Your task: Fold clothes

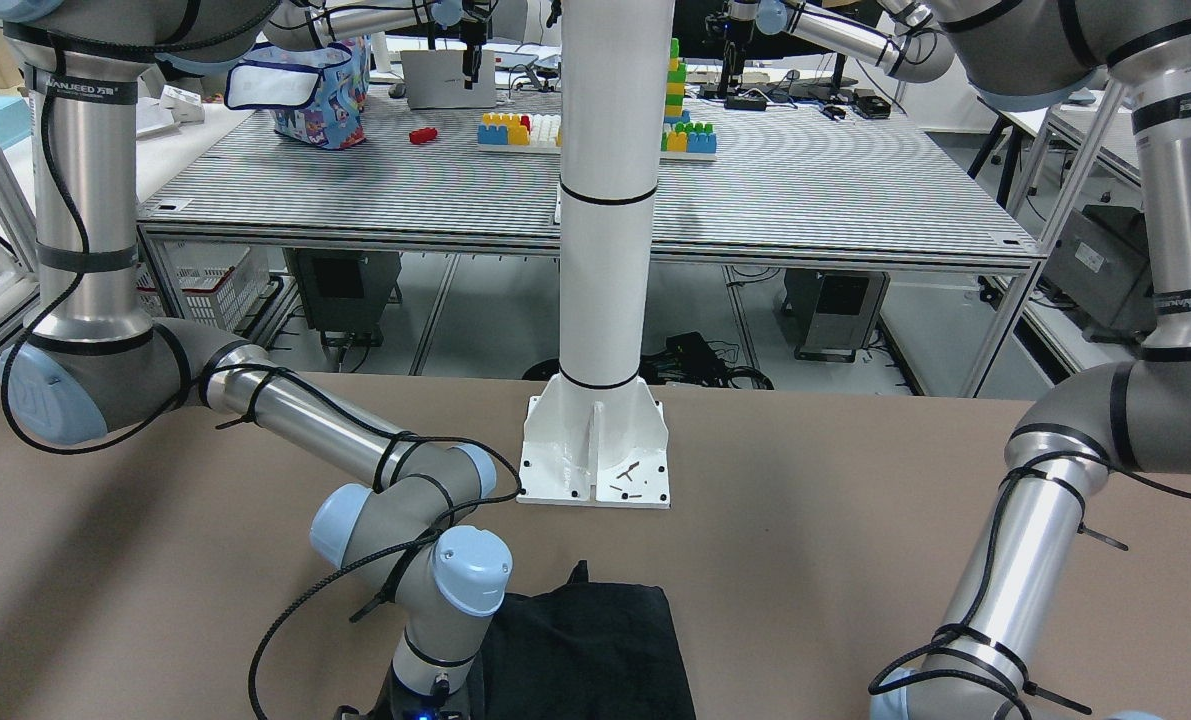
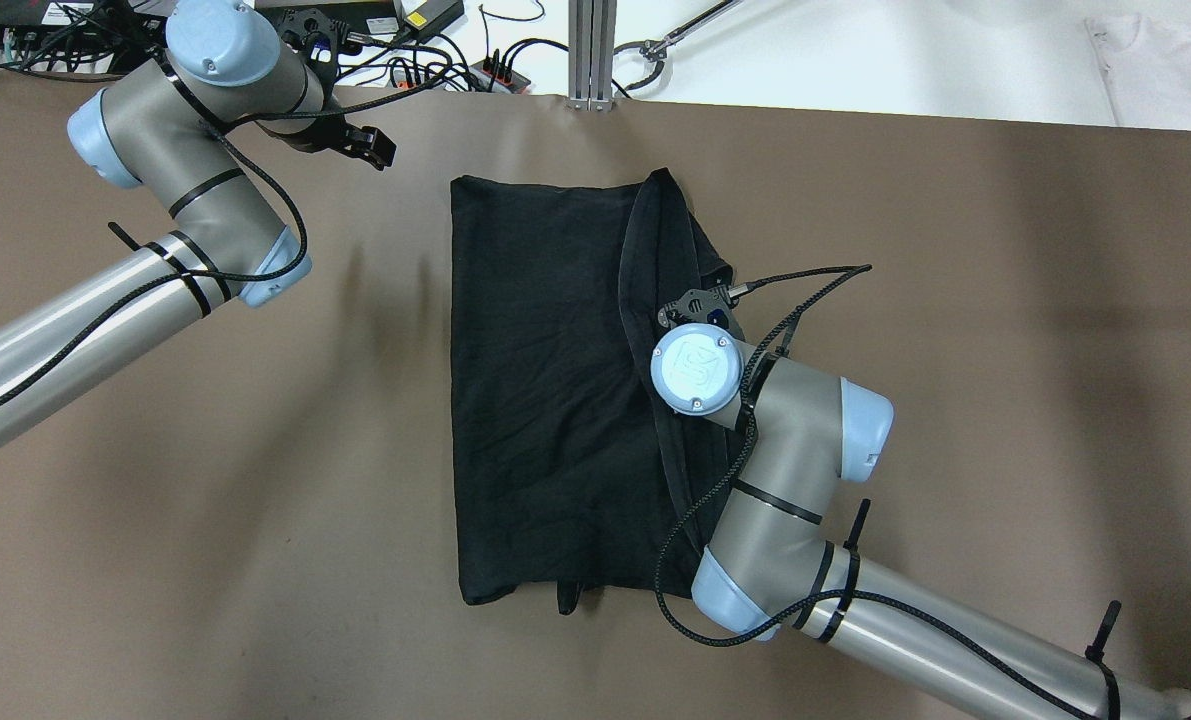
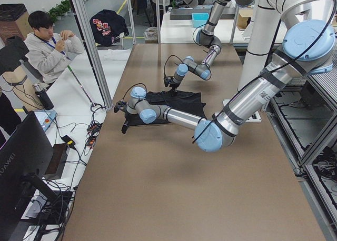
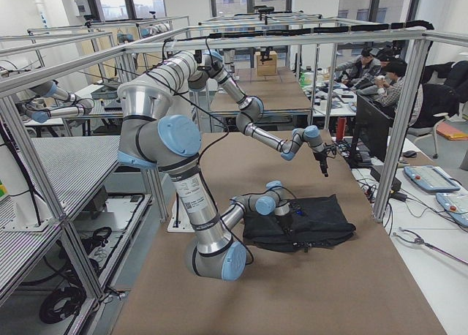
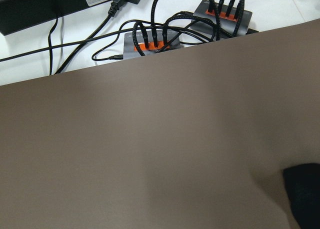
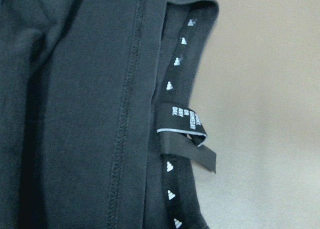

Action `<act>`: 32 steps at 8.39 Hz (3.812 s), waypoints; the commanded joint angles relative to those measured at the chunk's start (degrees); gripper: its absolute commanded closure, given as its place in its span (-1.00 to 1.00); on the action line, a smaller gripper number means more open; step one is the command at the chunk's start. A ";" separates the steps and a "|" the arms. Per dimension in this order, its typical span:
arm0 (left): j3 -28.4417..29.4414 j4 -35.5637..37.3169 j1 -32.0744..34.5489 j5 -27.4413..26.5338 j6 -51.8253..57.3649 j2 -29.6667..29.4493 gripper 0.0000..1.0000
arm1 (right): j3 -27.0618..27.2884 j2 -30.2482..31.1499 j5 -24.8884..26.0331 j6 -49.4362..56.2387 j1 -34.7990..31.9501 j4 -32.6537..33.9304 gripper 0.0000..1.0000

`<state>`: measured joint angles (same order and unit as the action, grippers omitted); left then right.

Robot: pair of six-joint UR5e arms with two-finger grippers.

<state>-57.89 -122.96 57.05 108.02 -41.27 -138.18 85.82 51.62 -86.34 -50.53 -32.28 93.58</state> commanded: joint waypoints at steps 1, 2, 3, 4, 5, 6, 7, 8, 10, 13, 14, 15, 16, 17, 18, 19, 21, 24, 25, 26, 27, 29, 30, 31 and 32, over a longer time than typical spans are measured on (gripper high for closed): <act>-0.21 0.00 -0.10 0.00 -0.22 0.37 -1.00 | 7.39 0.50 -3.11 0.18 -0.42 -0.33 -0.88; -0.21 0.00 -0.10 0.00 -0.22 0.37 -1.00 | 10.74 0.15 -8.09 -0.53 -0.42 0.29 -0.88; -0.12 0.00 -0.10 0.00 -0.22 0.37 -1.00 | 12.95 0.23 -10.32 -3.75 -0.33 0.81 -0.88; -0.12 0.00 -0.10 0.00 -0.22 0.37 -1.00 | 13.93 0.49 -10.25 -6.48 0.63 0.99 -0.88; -0.12 0.00 -0.10 0.00 -0.22 0.37 -1.00 | 14.20 1.28 -9.47 -6.51 3.42 1.60 -0.86; -0.21 0.00 -0.10 0.00 -0.22 0.46 -1.00 | 14.20 1.37 -6.85 -6.16 6.06 2.92 -0.84; -0.21 0.00 -0.10 0.00 -0.30 0.37 -1.00 | 14.11 1.37 -3.87 -5.55 8.96 4.76 -0.65; -0.12 0.00 -0.10 0.00 -0.22 0.46 -1.00 | 14.29 1.37 -3.14 -4.67 9.94 6.34 -0.34; -0.21 0.00 -0.10 0.00 -0.22 0.89 -1.00 | 14.81 3.03 -0.34 -0.91 10.39 8.02 0.17; -0.21 0.00 -0.10 0.00 -0.22 0.90 -1.00 | 16.75 4.54 -0.06 1.14 10.39 8.11 0.43; -0.21 0.00 -0.10 0.00 -0.13 0.90 -1.00 | 16.84 4.54 -0.06 1.14 10.39 8.03 0.61; -0.21 0.00 -0.10 0.00 -0.13 0.90 -1.00 | 17.36 4.71 -0.06 1.05 10.39 8.11 0.86; -0.21 0.00 -0.10 0.00 -0.13 0.90 -1.00 | 17.63 5.06 0.03 1.05 10.31 8.03 1.00; -0.21 0.00 -0.10 0.00 -0.13 0.90 -1.00 | 18.41 5.59 -0.06 1.05 10.30 8.11 1.00; -0.12 0.00 -0.10 -0.09 -0.13 0.90 -1.00 | 20.68 7.94 -0.14 0.96 10.22 8.03 1.00; -0.12 0.00 -0.19 -0.09 -0.13 0.90 -1.00 | 24.19 11.18 -0.15 0.18 10.30 8.03 1.00; -0.21 0.00 -0.10 -0.09 -0.13 0.90 -1.00 | 28.60 15.67 -0.15 -3.31 11.87 7.77 1.00; -0.12 0.00 -0.10 -0.09 -0.13 0.90 -1.00 | 31.51 16.59 0.92 -17.85 16.90 7.85 1.00; -0.21 0.00 -0.10 -0.09 -0.21 0.90 -1.00 | 30.47 13.88 1.00 -15.59 16.37 8.20 0.46; -0.21 0.00 -0.19 0.00 -0.22 0.90 -1.00 | 29.68 12.72 0.82 -10.78 15.50 8.03 -0.58; -0.21 0.00 -0.19 0.00 -0.30 0.90 -1.00 | 29.58 12.28 0.82 -9.16 14.01 8.03 -0.82; -0.21 0.00 -0.10 0.00 -0.30 0.90 -1.00 | 24.08 8.25 0.91 -8.62 13.29 7.85 -0.74; -0.21 0.00 -0.10 0.00 -0.30 0.90 -1.00 | 21.52 6.75 0.91 -6.88 13.29 7.85 -0.65; -0.21 0.00 -0.10 0.00 -0.30 0.98 -1.00 | 20.89 6.65 0.91 -5.64 13.29 7.85 -0.55; -0.29 0.00 -0.19 0.00 -0.22 1.24 -1.00 | 20.71 6.65 0.91 -4.93 13.29 7.85 -0.33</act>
<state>-58.10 -122.96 56.95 108.01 -41.56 -137.24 108.13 59.02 -85.44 -57.35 -18.92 101.44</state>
